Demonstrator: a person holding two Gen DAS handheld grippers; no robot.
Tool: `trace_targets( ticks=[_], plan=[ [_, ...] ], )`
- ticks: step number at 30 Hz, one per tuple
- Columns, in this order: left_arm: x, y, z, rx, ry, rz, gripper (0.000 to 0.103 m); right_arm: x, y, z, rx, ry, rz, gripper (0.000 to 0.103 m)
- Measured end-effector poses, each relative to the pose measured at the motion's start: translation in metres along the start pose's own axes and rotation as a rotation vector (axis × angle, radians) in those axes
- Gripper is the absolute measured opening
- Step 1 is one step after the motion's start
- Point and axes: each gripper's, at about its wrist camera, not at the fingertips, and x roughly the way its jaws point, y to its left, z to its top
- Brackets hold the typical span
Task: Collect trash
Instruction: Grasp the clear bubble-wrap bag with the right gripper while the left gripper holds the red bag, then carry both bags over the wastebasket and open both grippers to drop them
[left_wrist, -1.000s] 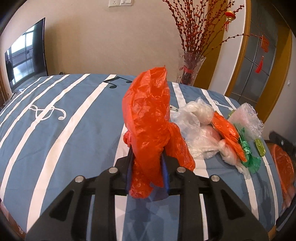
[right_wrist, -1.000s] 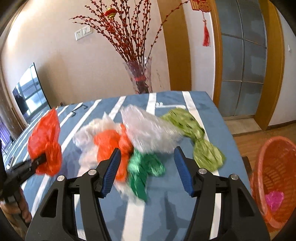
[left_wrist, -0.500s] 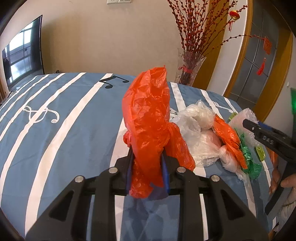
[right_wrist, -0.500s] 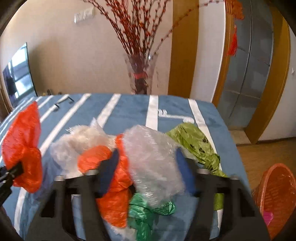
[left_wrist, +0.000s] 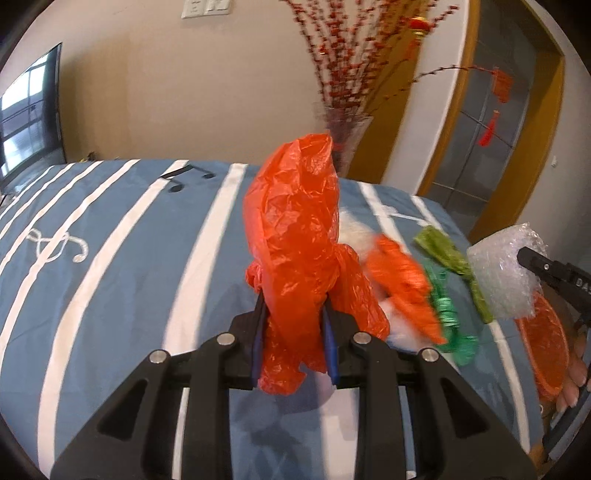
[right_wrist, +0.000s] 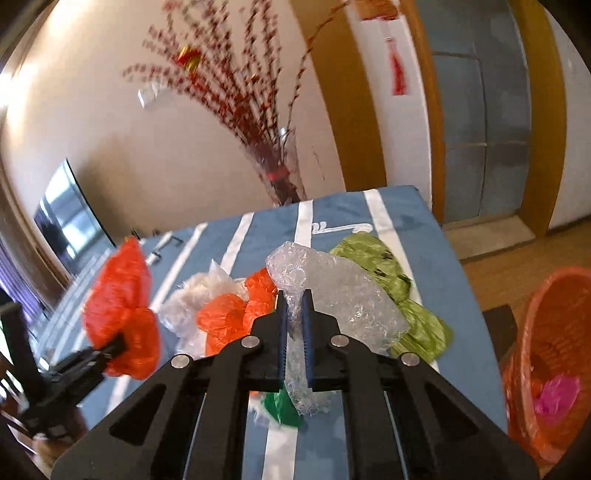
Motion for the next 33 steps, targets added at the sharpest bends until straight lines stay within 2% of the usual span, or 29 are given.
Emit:
trace_targets(
  ticks=[5,13,20,27,33],
  plan=[
    [-0.005,-0.039,0.002,0.03,0.0,-0.065,0.027,-0.031,-0.024,-0.003,0.102,-0.027,0.063,0.008],
    [-0.01,-0.103,0.0,0.091,0.005,-0.17,0.027,-0.074,-0.047,-0.004,0.121,-0.119,0.029,0.008],
    [-0.012,-0.168,-0.007,0.155,0.022,-0.261,0.027,-0.11,-0.08,-0.007,0.16,-0.176,-0.049,0.008],
    [-0.01,-0.233,-0.016,0.214,0.056,-0.348,0.027,-0.136,-0.118,-0.015,0.176,-0.214,-0.171,0.008],
    [-0.009,-0.273,-0.023,0.251,0.078,-0.406,0.027,-0.151,-0.153,-0.023,0.213,-0.227,-0.246,0.008]
  ],
)
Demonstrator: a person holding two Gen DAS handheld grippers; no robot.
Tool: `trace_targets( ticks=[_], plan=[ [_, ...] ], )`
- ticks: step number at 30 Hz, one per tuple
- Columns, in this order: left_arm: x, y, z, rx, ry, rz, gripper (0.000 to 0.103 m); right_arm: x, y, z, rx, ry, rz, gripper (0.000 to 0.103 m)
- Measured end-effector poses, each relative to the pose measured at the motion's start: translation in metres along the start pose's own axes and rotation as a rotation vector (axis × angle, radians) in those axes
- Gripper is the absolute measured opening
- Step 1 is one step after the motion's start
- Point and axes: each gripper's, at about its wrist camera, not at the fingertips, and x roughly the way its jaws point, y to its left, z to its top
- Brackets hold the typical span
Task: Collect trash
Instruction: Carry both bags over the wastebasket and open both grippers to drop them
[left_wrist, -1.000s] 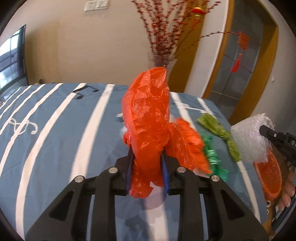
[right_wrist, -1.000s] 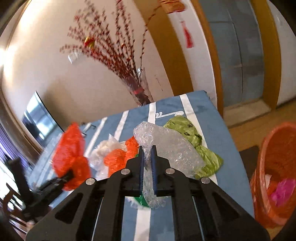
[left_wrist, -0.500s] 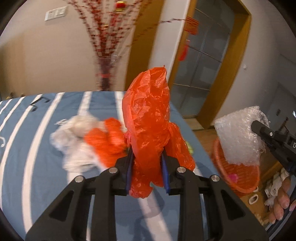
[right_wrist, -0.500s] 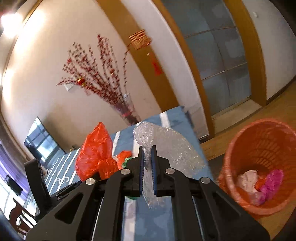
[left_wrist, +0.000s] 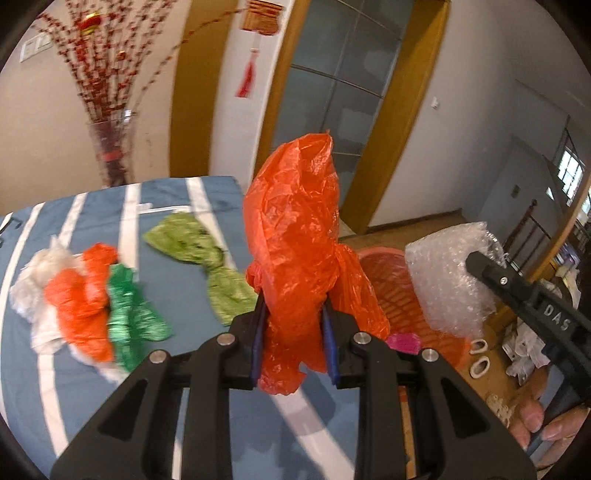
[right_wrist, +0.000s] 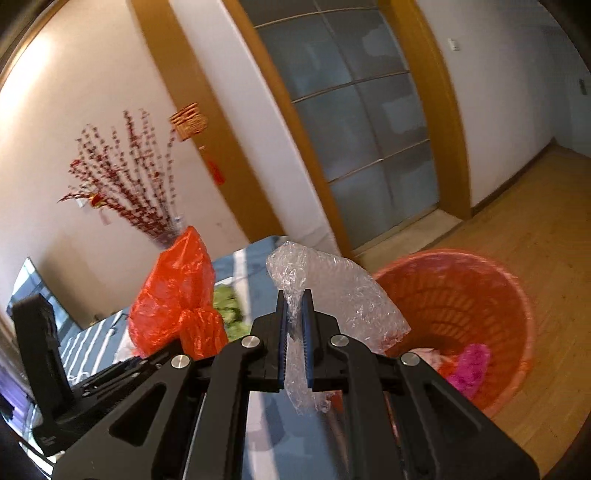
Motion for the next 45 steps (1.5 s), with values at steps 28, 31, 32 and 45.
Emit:
trace_targets(
  ticks=[28,31,32,45],
  plan=[
    [0.076,-0.099,-0.003,0.123,0.093,-0.096,0.027,-0.001,-0.091,0.004,0.083,-0.001,-0.128,0.008],
    [0.081,-0.107,-0.004,0.129,0.102,-0.102,0.027,0.0,-0.096,0.005,0.095,0.0,-0.127,0.008],
    [0.083,-0.109,-0.004,0.131,0.104,-0.105,0.027,0.0,-0.097,0.005,0.099,0.0,-0.126,0.008],
    [0.107,-0.113,-0.008,0.139,0.142,-0.108,0.043,0.007,-0.12,0.003,0.195,0.009,-0.092,0.043]
  ],
)
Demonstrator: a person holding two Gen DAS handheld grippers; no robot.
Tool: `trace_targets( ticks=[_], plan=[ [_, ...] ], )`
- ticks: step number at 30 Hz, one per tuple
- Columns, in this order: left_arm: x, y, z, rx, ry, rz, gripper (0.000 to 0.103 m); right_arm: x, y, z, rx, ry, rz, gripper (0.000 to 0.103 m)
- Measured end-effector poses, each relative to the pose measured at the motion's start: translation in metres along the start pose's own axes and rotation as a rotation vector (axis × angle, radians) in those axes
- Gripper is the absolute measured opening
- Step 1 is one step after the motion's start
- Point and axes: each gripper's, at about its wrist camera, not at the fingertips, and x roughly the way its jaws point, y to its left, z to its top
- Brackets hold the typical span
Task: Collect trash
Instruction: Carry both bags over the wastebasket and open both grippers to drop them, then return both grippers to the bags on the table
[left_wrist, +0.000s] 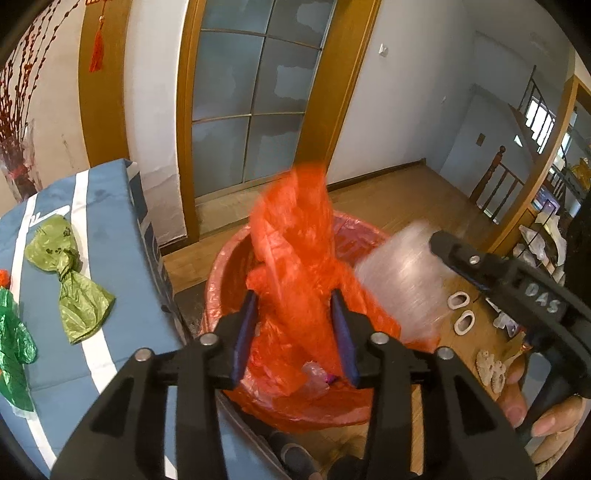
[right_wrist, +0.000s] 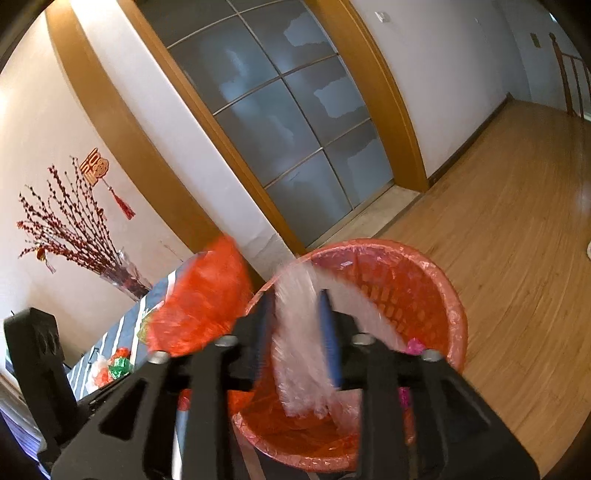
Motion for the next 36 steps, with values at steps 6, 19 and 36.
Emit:
trace_targets(
  ticks=[6,19,36],
  plan=[
    [-0.001,0.019,-0.006,-0.026,0.01,0.037,0.055,-0.009,-0.004,0.0,0.002,-0.025,-0.041,0.054],
    [-0.048,0.075,-0.024,-0.048,-0.043,0.182,0.064,-0.014,0.038,-0.007,-0.134,-0.037,-0.071,0.054],
    [-0.148,0.207,-0.074,-0.199,-0.128,0.442,0.07,0.023,0.155,-0.064,-0.33,0.099,0.071,0.054]
  ],
)
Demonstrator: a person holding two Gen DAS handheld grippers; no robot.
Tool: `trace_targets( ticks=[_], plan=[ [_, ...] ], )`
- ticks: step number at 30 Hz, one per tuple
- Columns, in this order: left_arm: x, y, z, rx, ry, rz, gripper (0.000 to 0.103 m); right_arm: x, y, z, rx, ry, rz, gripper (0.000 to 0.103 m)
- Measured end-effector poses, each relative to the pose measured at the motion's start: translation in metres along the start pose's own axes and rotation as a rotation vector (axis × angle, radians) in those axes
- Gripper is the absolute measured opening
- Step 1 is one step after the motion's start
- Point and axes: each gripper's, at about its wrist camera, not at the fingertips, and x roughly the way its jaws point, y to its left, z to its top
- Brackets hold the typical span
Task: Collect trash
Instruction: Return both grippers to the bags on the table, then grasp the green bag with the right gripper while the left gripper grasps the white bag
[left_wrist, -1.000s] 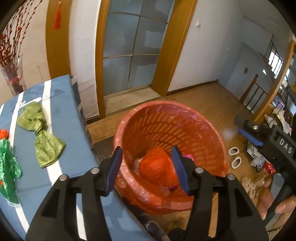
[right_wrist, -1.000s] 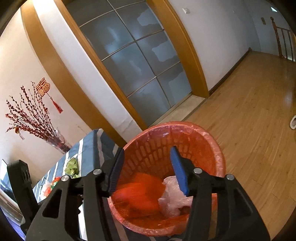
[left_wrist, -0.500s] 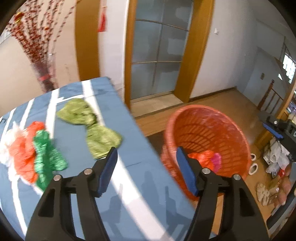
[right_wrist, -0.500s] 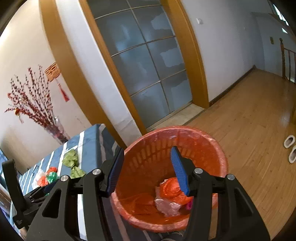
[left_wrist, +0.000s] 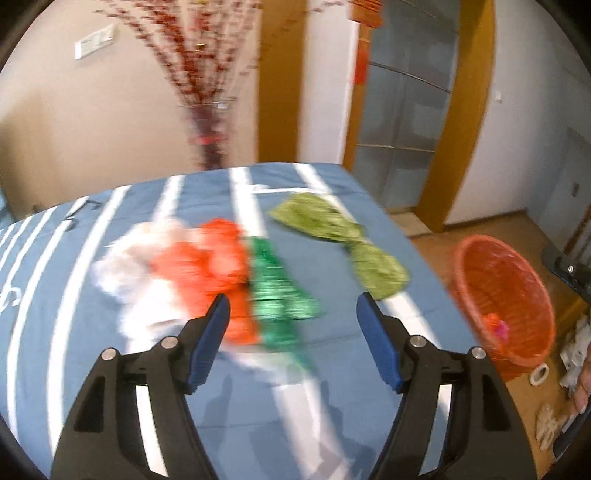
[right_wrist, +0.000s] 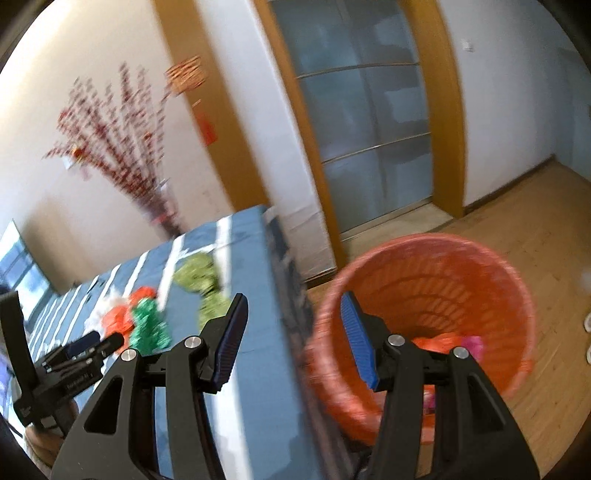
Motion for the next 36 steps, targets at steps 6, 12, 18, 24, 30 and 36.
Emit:
trace_targets(
  ticks=[6,12,18,24,30,36],
  plan=[
    [-0.008,0.072,-0.009,-0.074,-0.006,0.103,0.071,0.039,0.073,-0.016,-0.107,0.097,0.096,0.053],
    [-0.013,0.123,-0.017,-0.144,-0.012,0.158,0.071,0.071,0.13,-0.03,-0.178,0.177,0.166,0.047],
    [-0.011,0.153,-0.02,-0.189,-0.017,0.165,0.071,0.102,0.166,-0.04,-0.206,0.244,0.196,0.042],
    [-0.002,0.165,-0.016,-0.207,-0.019,0.153,0.071,0.126,0.185,-0.051,-0.244,0.287,0.164,0.04],
    [0.008,0.167,-0.008,-0.205,-0.017,0.137,0.071,0.137,0.185,-0.058,-0.263,0.301,0.13,0.027],
    [0.035,0.161,0.012,-0.183,0.011,0.116,0.071,0.123,0.172,-0.053,-0.246,0.264,0.128,0.024]
  ],
)
